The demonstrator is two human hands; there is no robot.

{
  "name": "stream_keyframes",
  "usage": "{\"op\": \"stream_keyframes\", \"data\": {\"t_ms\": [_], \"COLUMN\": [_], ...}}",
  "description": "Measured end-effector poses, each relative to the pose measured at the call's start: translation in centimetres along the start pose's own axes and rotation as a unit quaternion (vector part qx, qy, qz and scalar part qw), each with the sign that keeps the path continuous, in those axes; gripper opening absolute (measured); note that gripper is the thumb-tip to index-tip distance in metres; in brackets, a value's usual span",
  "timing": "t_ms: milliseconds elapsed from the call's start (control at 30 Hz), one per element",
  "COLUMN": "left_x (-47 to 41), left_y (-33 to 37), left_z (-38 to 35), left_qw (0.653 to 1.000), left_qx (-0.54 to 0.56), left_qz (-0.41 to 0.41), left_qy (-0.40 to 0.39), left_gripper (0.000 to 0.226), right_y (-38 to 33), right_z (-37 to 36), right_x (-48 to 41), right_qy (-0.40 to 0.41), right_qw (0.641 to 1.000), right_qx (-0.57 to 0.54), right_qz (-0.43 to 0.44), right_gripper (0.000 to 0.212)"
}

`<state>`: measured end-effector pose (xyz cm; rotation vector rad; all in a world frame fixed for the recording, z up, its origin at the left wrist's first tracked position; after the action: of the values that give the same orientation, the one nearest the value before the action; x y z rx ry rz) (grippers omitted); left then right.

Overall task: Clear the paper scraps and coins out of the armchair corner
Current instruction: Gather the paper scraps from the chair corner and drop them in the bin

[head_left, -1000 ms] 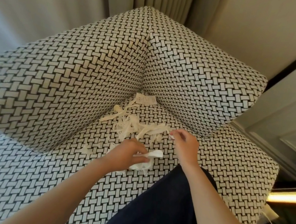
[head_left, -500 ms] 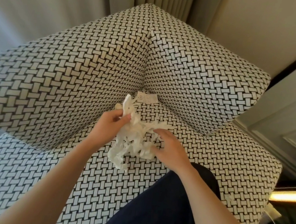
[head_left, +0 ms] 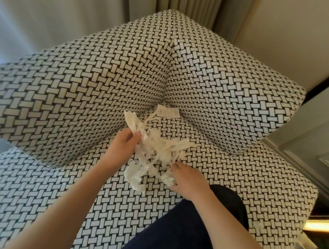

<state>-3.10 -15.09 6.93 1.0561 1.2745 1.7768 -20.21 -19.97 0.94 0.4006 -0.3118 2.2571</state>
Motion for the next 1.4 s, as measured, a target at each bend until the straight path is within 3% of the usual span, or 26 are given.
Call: {"op": "stream_keyframes", "data": {"t_ms": [167,367,600,700,867,967,1067,1167,1233,1300,1400], "left_x": [0.4,0.3,0.0,0.1,-0.6,-1.2,-1.7,-1.4,-1.5,-1.2,0.3], "left_y": [1.7,2.7,2.9,3.7,5.7,7.1,8.6,10.3,11.4,12.5,13.4], "left_z": [-0.8,-0.8,-1.9,-3.0,-4.9,-7.2,-10.2,-13.7,-16.2,-18.5,-23.1], "left_qw": [0.991,0.988,0.988,0.991,0.993,0.993,0.984,0.928,0.881,0.867,0.888], "left_qx": [-0.107,-0.131,-0.131,-0.106,-0.075,-0.053,-0.097,-0.28,-0.375,-0.383,-0.315], "left_qz": [-0.055,-0.077,-0.068,-0.07,-0.075,-0.075,-0.105,-0.191,-0.246,-0.286,-0.271], "left_qy": [-0.064,-0.036,-0.036,-0.042,-0.056,-0.077,-0.109,-0.158,-0.148,-0.14,-0.196], "left_gripper": [0.02,0.017,0.022,0.022,0.019,0.019,0.026,0.03,0.029,0.029,0.023], "right_y": [0.1,-0.2,1.3,2.8,6.1,8.3,11.2,14.2,16.0,17.5,20.2], "right_z": [-0.1,0.4,2.3,3.6,5.4,6.3,6.7,7.2,7.4,7.5,7.2], "right_x": [0.1,0.4,1.0,1.8,3.8,5.9,8.6,11.3,13.3,14.7,17.5], "right_qy": [0.011,0.027,0.067,0.106,0.161,0.165,0.168,0.189,0.199,0.204,0.22], "right_qw": [0.999,0.999,0.986,0.958,0.855,0.835,0.816,0.802,0.795,0.79,0.763], "right_qx": [0.044,0.045,-0.116,-0.228,-0.449,-0.48,-0.503,-0.506,-0.506,-0.507,-0.523], "right_qz": [-0.024,-0.015,-0.096,-0.137,-0.204,-0.211,-0.231,-0.256,-0.268,-0.279,-0.309], "right_gripper": [0.045,0.029,0.023,0.022,0.026,0.026,0.018,0.019,0.022,0.02,0.019]}}
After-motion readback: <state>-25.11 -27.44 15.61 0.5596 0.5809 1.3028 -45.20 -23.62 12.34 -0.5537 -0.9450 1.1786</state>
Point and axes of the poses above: each hand's wrist, its own x-axis away from the middle knuckle, its own z-axis out of the back of the hand, y = z × x, the point moved 6 cm from there along -x, towards the middle knuckle, and after that the axes turned 7 degrees about -z, right-handed, at the moved point
